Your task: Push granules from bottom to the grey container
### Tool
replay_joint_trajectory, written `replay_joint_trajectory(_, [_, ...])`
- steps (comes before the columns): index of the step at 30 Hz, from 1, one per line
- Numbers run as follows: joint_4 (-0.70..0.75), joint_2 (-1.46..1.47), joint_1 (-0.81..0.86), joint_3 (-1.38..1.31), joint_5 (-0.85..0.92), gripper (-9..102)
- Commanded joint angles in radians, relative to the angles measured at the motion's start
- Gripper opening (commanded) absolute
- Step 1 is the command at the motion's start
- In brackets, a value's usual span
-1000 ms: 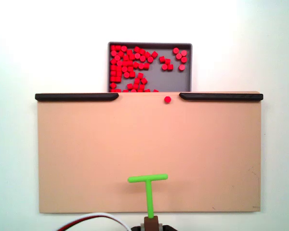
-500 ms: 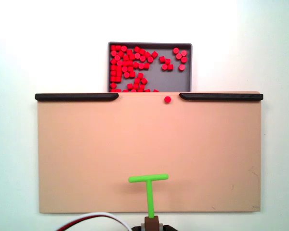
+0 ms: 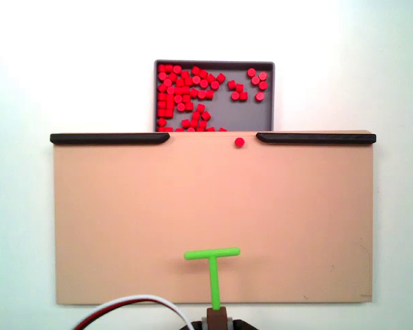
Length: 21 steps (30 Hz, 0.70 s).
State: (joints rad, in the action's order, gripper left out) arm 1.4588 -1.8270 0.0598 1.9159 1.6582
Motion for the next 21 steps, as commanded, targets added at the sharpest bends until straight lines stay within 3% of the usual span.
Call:
replay_joint_trajectory(1, [-0.003,-0.008,0.008,-0.044,-0.005,0])
replay_joint_trajectory(21, [-0.158,0.026,0.04,0.0,0.028,0])
